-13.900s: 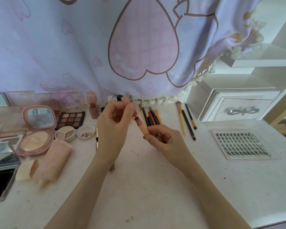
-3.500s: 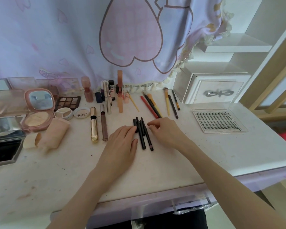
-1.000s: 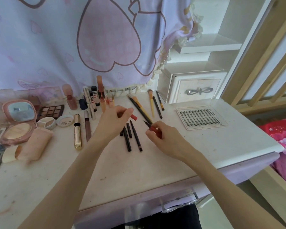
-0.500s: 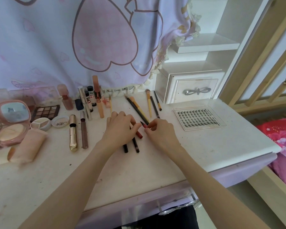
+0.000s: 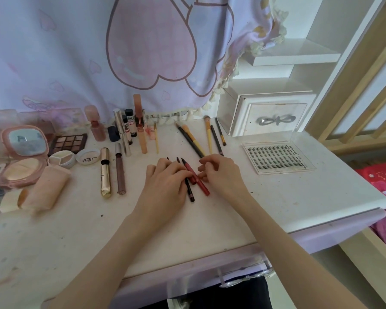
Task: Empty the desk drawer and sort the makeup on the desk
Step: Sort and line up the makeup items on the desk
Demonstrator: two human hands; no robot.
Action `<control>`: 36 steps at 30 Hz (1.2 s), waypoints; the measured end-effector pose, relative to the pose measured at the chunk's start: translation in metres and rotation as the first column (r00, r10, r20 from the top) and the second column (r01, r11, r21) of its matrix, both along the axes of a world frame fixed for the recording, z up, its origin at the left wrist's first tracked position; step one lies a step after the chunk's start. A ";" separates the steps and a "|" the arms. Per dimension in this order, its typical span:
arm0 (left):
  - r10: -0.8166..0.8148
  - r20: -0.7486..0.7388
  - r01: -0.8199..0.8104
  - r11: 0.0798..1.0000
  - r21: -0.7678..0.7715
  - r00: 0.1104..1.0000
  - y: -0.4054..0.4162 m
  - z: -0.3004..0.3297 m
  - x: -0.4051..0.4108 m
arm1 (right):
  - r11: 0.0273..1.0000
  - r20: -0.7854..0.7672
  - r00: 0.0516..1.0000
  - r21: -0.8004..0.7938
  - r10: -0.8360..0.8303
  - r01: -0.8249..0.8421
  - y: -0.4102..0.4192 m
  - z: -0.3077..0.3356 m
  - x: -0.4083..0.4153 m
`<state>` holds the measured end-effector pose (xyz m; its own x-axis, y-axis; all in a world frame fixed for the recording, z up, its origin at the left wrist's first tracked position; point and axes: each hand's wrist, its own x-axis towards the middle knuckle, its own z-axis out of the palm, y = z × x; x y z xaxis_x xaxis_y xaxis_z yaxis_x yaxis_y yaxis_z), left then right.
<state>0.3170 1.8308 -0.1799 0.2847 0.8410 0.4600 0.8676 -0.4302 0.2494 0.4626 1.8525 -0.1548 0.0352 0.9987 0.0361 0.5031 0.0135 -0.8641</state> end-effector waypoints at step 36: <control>0.128 0.369 -0.139 0.990 0.002 0.921 0.001 0.000 -0.018 | 0.984 0.597 0.794 0.178 -0.111 0.004 0.055 0.025 -0.025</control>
